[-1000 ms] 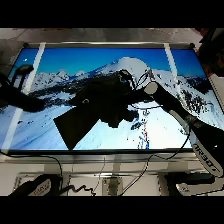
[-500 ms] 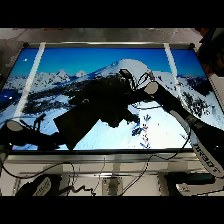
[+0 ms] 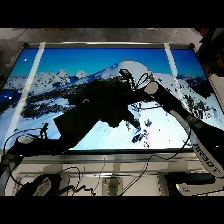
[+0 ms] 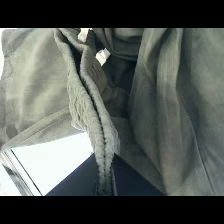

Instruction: Fold the clothes and pants, and hang the long-sleeved shirts on hangers.

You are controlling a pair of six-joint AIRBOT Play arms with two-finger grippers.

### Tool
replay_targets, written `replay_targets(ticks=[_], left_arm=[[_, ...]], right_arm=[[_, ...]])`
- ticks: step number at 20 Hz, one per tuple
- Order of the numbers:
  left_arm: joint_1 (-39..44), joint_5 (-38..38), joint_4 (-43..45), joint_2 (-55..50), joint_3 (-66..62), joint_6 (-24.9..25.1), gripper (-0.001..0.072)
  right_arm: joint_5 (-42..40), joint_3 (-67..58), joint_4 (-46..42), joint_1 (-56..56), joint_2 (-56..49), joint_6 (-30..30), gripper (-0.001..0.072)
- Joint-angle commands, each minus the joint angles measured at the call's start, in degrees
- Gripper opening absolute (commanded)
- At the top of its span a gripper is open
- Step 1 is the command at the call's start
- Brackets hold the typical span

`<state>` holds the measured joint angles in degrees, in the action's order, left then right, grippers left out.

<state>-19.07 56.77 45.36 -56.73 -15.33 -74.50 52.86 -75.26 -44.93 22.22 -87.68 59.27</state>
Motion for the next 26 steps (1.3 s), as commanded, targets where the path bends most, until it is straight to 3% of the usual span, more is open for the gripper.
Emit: replay_targets(ticks=[1,3,4,7,12,17,20,23,26], left_arm=[[0.15,-11.91,-6.95,-0.24,0.81,2.19,0.0389],[0.15,-13.99,-9.55,-0.24,0.17,4.07,0.0045],[0.15,-14.16,-10.43,-0.24,-0.72,5.27,0.0021],[0.11,-14.14,-11.34,-0.24,-7.45,5.97,0.0020],[-0.79,-17.59,-10.91,-0.24,-31.08,5.92,0.0019],[-5.05,-27.96,-10.88,-0.37,-51.69,5.92,0.0017],[-8.63,-28.79,-10.82,-0.46,-54.62,5.92,0.0017],[-10.12,-23.04,-0.83,-1.64,-54.60,5.81,0.0017],[-10.69,-11.93,17.64,-4.46,-54.40,-0.07,0.0018]], right_arm=[[0.00,-0.04,0.02,-0.04,0.07,0.00,0.0034],[-0.55,-0.04,-0.07,-0.24,0.20,0.00,0.0033],[-1.53,-0.04,-0.09,-0.46,0.48,0.04,0.0033],[-7.63,-0.74,-0.37,-3.41,3.26,0.50,0.0034],[-14.14,-8.37,-4.72,-16.50,9.88,8.48,0.0033],[-14.25,-14.34,-13.51,-37.31,15.58,20.83,0.0033],[-9.57,-14.32,-13.68,-48.65,18.08,23.76,0.0033],[0.44,-14.16,-21.07,-55.58,18.58,23.65,0.0033],[9.38,-11.87,-33.31,-60.06,18.34,27.56,0.0032]])
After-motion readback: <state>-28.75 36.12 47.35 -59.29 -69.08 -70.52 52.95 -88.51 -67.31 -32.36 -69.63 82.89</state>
